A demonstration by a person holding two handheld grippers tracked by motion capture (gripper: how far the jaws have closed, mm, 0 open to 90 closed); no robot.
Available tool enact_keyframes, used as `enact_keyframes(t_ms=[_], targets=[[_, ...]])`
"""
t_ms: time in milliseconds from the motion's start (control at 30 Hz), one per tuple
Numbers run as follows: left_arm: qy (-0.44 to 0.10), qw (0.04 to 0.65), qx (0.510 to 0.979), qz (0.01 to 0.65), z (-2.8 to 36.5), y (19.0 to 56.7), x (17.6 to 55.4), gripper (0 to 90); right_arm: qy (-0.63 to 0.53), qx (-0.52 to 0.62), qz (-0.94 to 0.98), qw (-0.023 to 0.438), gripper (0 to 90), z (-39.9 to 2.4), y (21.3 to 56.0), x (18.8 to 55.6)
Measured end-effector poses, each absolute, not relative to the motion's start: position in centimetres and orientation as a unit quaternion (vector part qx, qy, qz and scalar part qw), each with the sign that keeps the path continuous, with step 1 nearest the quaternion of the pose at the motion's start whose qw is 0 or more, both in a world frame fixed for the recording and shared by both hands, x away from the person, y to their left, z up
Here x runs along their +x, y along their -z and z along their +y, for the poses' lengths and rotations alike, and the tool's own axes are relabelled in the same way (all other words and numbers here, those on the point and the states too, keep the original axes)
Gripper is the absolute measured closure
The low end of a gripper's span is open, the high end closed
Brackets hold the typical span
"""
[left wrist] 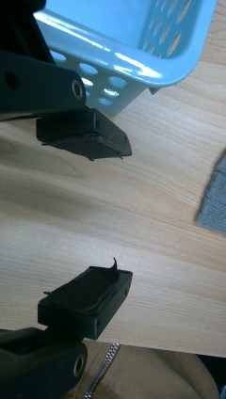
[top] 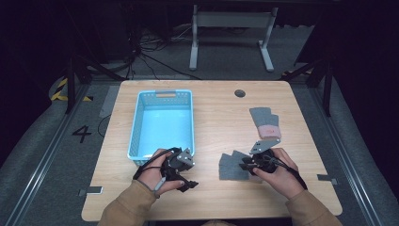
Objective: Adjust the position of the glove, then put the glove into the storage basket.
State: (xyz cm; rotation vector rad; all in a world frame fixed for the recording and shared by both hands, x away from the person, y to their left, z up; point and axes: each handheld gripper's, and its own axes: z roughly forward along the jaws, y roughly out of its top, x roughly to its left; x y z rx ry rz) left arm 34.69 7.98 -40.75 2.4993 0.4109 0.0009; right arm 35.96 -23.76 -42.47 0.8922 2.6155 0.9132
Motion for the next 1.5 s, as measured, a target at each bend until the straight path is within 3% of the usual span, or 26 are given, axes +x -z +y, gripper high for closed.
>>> enact_keyframes(t_ms=[367, 867, 1500], targets=[[-0.001, 0.303, 0.941, 0.153, 7.8, 40.6, 34.7, 35.9, -0.332, 0.326, 0.875, 0.131, 88.6, -25.6, 40.2, 35.8], [-0.002, 0.306, 0.938, 0.165, 8.5, 40.5, 34.4, 35.9, -0.365, 0.380, 0.838, 0.145, 89.4, -28.4, 39.1, 37.8], [-0.010, 0.303, 0.927, 0.220, 11.5, 41.0, 32.8, 35.9, -0.342, 0.440, 0.815, 0.160, 89.5, -29.4, 42.4, 44.1]])
